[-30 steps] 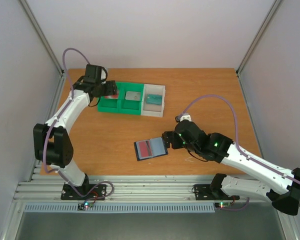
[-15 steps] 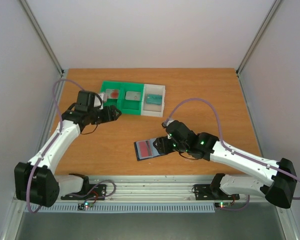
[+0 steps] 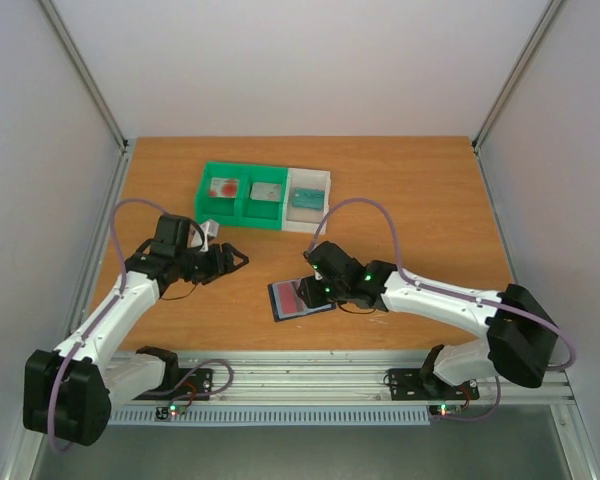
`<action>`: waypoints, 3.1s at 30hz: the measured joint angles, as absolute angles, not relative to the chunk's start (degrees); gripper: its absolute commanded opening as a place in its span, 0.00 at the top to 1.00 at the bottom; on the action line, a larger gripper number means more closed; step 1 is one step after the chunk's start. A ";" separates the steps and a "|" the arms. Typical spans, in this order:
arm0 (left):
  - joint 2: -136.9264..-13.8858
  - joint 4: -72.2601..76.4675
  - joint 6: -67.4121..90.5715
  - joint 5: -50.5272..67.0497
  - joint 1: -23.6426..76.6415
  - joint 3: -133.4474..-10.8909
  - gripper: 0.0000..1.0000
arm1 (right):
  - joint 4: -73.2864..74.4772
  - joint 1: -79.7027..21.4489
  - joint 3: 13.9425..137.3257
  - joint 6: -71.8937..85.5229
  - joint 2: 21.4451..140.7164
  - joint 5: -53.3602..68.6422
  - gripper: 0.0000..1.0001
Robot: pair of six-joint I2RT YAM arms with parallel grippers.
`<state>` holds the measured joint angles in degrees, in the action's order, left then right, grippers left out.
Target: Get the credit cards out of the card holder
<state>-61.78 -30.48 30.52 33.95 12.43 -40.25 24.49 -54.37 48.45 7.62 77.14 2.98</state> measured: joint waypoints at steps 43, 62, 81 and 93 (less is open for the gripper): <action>-58.28 -14.11 43.86 35.79 19.42 -25.26 0.42 | 14.72 -51.70 47.70 10.20 91.70 9.47 0.74; -68.47 3.99 52.64 30.72 29.69 -23.35 0.55 | 10.66 -51.68 45.23 10.31 94.17 8.99 0.92; -77.14 14.59 56.36 28.91 30.52 -21.58 0.59 | -1.91 -48.40 38.94 14.76 94.00 15.94 0.96; -84.75 22.35 57.49 29.56 30.52 -21.30 0.61 | -3.51 -47.92 38.20 15.44 94.00 16.86 0.96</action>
